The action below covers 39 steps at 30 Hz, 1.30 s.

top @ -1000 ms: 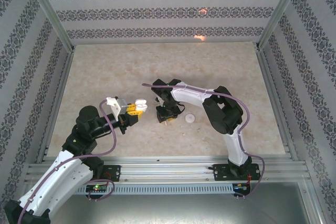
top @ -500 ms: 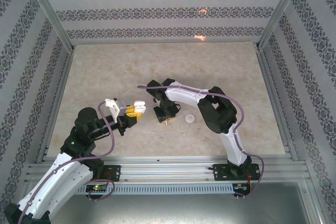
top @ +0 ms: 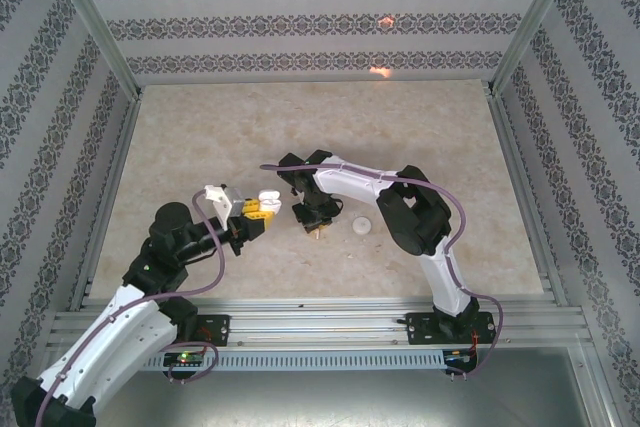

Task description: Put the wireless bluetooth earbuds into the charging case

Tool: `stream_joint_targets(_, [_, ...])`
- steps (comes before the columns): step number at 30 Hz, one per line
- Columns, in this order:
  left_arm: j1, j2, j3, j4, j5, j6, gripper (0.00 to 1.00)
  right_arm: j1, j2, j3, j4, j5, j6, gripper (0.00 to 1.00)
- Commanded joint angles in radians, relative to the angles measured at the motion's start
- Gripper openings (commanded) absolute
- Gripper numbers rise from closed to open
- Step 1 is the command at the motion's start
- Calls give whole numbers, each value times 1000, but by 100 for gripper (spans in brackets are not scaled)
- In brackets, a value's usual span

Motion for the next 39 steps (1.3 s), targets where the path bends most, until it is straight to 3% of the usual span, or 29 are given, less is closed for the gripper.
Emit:
stream_joint_targets(1, [-7, 21, 0, 111, 42, 5, 0, 8, -71, 6, -21, 33, -26, 16])
stream_joint_targets(11, [-6, 38, -30, 173, 42, 2, 0, 6, -287, -78, 61, 177, -95, 13])
stream_joint_targets(18, [-7, 141, -8, 267, 119, -38, 0, 14, -493, -146, 137, 236, -153, 13])
stream_joint_targets(27, [-6, 257, 16, 402, 191, -149, 0, 106, -732, -193, 238, 306, -304, 11])
stream_joint_targets(31, [-7, 277, 26, 444, 222, -172, 0, 145, -806, -214, 324, 292, -359, 11])
stream_joint_targets(39, [-7, 274, 55, 470, 288, -246, 0, 163, -879, -237, 432, 121, -404, 12])
